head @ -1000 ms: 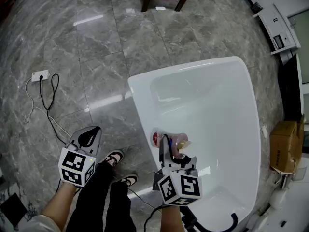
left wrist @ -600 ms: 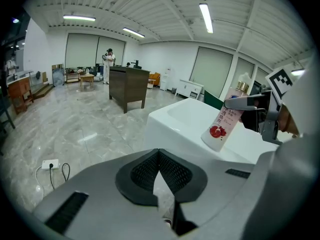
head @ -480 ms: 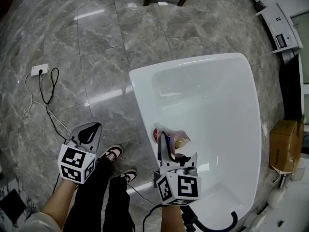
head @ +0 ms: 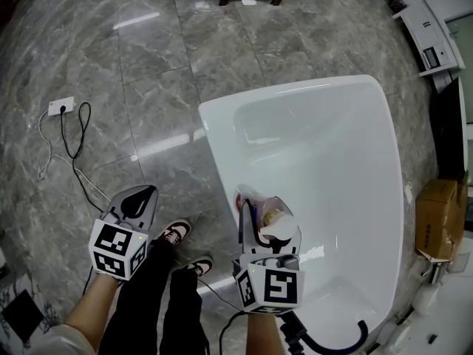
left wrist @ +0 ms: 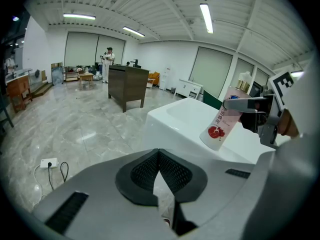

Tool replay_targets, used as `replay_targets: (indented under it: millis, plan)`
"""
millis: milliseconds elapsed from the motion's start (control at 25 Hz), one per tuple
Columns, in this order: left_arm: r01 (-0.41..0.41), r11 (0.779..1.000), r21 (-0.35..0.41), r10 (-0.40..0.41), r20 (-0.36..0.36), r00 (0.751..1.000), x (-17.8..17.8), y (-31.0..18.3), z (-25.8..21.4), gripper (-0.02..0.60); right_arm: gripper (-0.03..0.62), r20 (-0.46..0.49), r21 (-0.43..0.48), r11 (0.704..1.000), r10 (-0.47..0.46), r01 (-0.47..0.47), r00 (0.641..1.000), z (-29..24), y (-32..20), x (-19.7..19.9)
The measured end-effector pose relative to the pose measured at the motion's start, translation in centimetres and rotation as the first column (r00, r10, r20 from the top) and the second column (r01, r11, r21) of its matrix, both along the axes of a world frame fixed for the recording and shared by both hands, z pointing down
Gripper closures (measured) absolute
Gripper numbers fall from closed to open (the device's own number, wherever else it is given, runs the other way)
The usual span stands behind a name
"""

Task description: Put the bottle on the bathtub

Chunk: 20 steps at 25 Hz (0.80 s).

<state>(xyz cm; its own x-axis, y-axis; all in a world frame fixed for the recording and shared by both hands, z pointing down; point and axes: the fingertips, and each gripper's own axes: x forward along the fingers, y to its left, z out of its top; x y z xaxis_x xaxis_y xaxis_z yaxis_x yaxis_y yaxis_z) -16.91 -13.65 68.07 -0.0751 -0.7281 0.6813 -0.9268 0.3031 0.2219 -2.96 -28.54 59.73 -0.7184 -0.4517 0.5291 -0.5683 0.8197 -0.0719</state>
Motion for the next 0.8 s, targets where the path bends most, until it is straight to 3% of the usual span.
replay_targets:
  millis: [600, 800]
  plan:
    - [-0.003, 1.000, -0.001, 0.003, -0.012, 1.000, 0.2, 0.8, 0.2, 0.566, 0.350, 0.016, 0.063, 0.998, 0.007, -0.008, 1.000, 0.0, 0.4, -0.3]
    - [-0.013, 1.000, -0.001, 0.013, -0.010, 1.000, 0.1, 1.0, -0.3, 0.565, 0.344, 0.045, 0.003, 0.999, 0.042, -0.042, 0.998, 0.7, 0.7, -0.1]
